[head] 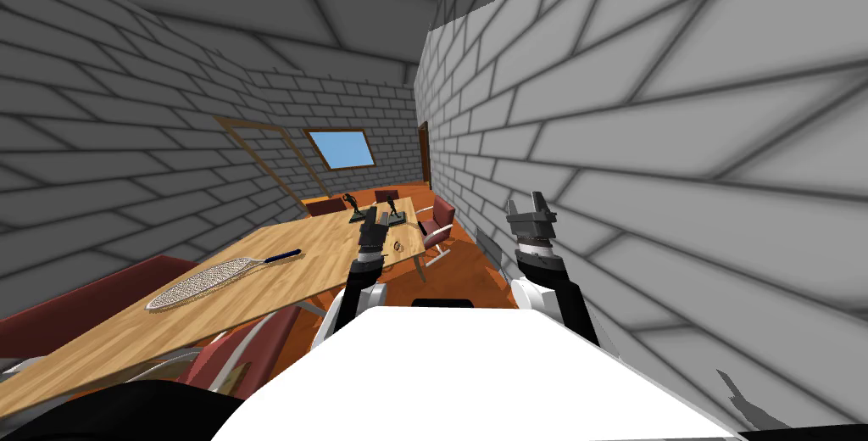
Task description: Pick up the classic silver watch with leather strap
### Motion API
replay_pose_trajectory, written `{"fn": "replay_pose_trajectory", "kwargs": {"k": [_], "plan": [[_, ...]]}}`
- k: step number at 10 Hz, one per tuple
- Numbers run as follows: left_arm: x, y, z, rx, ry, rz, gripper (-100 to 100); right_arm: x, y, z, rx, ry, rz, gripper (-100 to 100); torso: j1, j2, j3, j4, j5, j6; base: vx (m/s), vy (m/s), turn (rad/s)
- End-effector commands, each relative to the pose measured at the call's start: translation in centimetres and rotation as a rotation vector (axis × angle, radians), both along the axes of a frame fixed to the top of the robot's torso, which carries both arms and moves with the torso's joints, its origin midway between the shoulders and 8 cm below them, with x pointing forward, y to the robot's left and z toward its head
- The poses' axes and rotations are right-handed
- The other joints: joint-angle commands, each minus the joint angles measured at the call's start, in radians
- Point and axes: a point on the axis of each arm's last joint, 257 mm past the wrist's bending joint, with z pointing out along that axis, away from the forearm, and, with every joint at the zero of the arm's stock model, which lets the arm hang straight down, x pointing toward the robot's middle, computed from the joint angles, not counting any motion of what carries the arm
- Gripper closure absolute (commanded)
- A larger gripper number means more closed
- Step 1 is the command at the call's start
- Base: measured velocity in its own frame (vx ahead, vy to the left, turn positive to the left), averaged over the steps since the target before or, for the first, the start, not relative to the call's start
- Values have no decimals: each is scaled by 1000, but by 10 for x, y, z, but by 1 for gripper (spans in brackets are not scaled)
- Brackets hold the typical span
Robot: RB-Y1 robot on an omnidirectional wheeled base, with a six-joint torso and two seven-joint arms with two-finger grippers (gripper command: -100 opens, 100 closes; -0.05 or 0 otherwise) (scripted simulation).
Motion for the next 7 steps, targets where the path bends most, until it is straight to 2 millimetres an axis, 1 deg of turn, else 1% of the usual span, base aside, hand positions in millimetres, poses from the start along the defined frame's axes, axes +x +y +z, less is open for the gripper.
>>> {"fn": "replay_pose_trajectory", "kwargs": {"k": [1, 2, 3, 5, 7], "plan": [[3, -7, -4, 24, 8, -27, -100, 0, 0, 0, 0, 0, 0, 0, 0, 0, 0, 0, 0, 0, -31, -10, -15], [5, -10, -7, 35, 13, -42, -100, 0, 0, 0, 0, 0, 0, 0, 0, 1, 1, 0, 0, 0, -55, -26, -24], [10, -19, -15, 58, 28, -77, -100, 0, 0, 0, 0, 0, 0, 0, -1, 3, 2, 1, 0, 0, -86, -41, -45], [17, -29, -27, 83, 52, -116, -100, 0, 0, 0, 0, 0, 0, 0, -3, 6, 3, 1, -1, 0, -82, -41, -49], [26, -39, -43, 112, 87, -156, -100, 0, 0, 0, 0, 0, 0, 0, -2, 5, 3, 1, -1, 0, -74, -37, -54]]}}
